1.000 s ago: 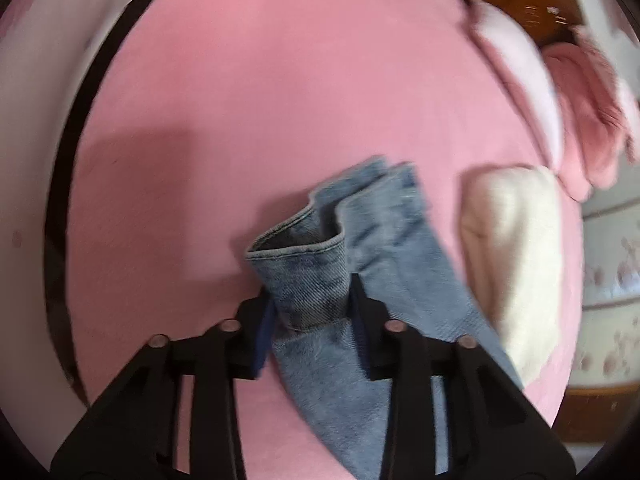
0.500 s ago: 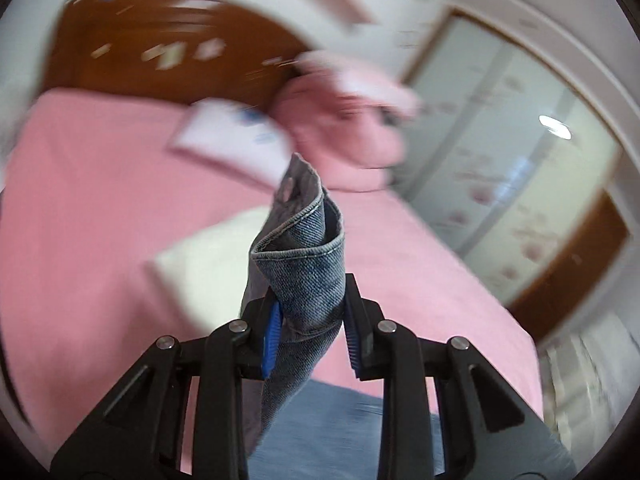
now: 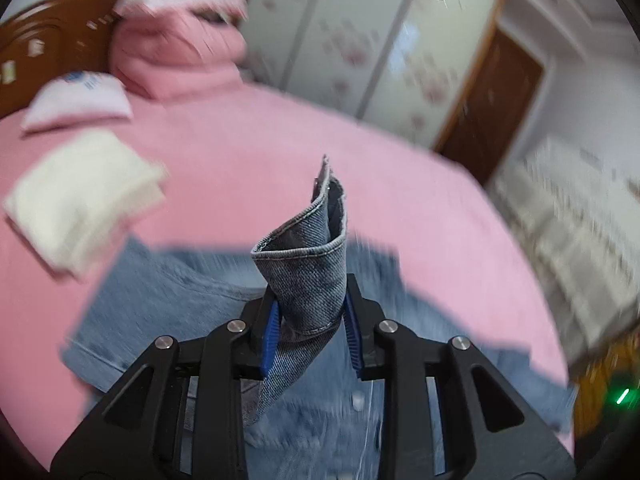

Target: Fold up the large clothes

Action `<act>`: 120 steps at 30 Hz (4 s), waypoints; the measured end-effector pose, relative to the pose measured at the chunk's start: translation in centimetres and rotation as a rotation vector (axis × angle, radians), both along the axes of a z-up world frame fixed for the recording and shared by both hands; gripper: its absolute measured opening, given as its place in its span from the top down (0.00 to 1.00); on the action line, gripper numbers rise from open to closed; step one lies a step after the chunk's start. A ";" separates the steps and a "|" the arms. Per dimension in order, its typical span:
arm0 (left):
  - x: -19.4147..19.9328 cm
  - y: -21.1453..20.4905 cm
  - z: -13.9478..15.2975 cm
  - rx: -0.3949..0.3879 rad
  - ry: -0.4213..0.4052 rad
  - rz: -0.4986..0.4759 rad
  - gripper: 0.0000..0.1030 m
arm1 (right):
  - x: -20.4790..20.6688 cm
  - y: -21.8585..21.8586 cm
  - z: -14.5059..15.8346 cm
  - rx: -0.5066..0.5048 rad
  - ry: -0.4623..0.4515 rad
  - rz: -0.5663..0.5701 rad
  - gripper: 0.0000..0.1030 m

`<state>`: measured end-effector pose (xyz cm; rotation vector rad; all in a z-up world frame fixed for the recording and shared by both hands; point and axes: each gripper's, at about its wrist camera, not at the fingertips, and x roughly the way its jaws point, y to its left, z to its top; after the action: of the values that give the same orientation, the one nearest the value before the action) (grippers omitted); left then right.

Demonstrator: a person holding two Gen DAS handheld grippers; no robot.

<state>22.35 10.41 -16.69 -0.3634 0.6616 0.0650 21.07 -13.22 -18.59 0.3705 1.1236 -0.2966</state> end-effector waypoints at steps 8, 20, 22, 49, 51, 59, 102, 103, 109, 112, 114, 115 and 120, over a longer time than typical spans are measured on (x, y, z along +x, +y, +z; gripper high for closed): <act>1.2 -9.1 -11.7 0.022 0.380 -0.209 0.27 | -0.6 -4.2 -6.8 0.065 0.097 -0.045 0.00; 0.3 -4.8 -8.7 -0.069 0.665 -0.252 0.24 | 1.4 -2.2 -8.5 0.390 0.123 0.043 0.01; -0.1 -3.5 -9.2 -0.093 0.773 -0.232 0.24 | 2.0 -0.8 -9.5 0.438 0.145 0.081 0.09; -3.7 14.2 -12.2 0.139 0.978 0.115 0.42 | 9.0 5.9 -8.1 0.523 0.001 0.345 0.89; -3.7 16.0 -12.4 0.099 0.967 0.149 0.44 | 10.0 6.0 -5.5 0.503 -0.100 0.378 0.89; -3.0 22.3 -11.8 -0.020 0.868 0.196 0.64 | 11.0 0.9 -3.3 0.298 -0.213 0.263 0.89; -11.5 22.1 -7.9 -0.226 0.759 0.138 0.99 | 6.6 4.0 -17.7 0.500 0.094 0.331 0.99; -12.0 23.2 -8.1 -0.269 0.752 0.148 0.99 | 6.2 0.7 -17.5 0.429 0.069 0.260 1.00; -13.9 24.7 -7.0 -0.307 0.769 0.223 0.99 | 3.9 -5.1 -12.9 0.120 -0.005 0.170 0.99; -13.4 21.7 -4.8 -0.289 0.726 0.166 0.99 | 4.5 -3.0 -11.4 0.315 -0.136 0.203 0.99; -13.0 19.8 -3.9 -0.342 0.709 0.094 0.99 | 6.1 0.4 -12.9 0.580 -0.108 0.257 0.99; -12.8 19.1 -3.7 -0.351 0.701 0.072 0.99 | 6.6 2.3 -13.8 0.658 -0.083 0.290 0.99; -8.7 18.0 -5.9 -0.297 0.691 0.044 0.99 | 9.5 8.4 -17.5 0.741 0.026 0.424 0.99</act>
<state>13.64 28.44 -22.58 -0.6515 1.3538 0.1377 30.58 -4.78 -36.04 0.7617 1.2810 0.5088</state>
